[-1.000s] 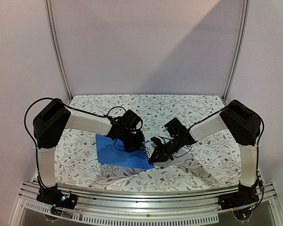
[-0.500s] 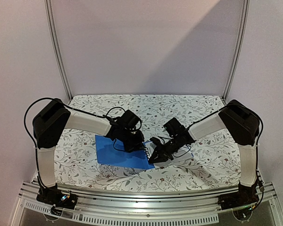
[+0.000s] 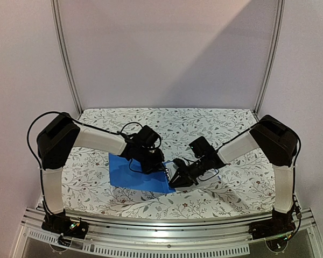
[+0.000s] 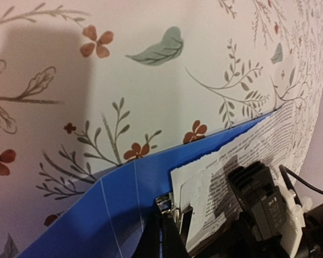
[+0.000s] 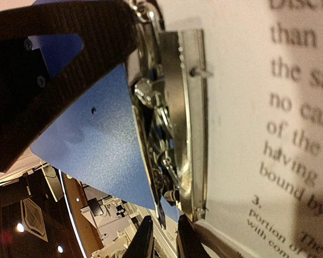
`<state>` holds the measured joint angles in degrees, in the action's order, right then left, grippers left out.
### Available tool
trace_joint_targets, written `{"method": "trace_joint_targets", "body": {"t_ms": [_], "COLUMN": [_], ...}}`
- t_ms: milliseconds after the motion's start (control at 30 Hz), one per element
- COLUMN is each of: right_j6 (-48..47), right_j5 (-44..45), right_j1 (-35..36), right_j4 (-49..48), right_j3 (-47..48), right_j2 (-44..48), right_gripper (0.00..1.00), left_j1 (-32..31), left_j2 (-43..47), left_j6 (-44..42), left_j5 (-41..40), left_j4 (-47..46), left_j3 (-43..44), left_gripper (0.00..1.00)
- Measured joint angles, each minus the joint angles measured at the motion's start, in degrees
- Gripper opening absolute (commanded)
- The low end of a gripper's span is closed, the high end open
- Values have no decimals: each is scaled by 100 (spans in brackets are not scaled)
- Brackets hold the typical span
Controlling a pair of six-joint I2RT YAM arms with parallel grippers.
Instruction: Put the files into the folder
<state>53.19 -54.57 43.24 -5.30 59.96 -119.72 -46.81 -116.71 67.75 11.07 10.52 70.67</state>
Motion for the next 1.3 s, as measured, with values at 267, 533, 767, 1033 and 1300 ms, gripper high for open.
{"method": "trace_joint_targets", "body": {"t_ms": [267,533,767,1033,1300], "right_j6": [-149,-291,-719,-2306,-2994], "right_j5": [122,157,260,2461,4186], "right_j1": [24,17,-302,-1045,-1386], "right_j4": [459,649,1390,2677,2559], "right_j3": [44,52,317,758,-28], "right_j2": [240,780,1167,2256,3003], "right_gripper": [25,27,29,63,72], "left_j1": [22,31,-79,-170,599], "left_j2": [68,120,358,1961,4605], "left_j6": [-334,-922,-2061,-3523,-3644], "left_j5": [-269,-800,-2420,-4929,-4874], "left_j4": [437,1257,2435,3005,2870], "left_j3": [210,1353,2857,3018,170], "left_gripper": [65,100,100,97,99]}}
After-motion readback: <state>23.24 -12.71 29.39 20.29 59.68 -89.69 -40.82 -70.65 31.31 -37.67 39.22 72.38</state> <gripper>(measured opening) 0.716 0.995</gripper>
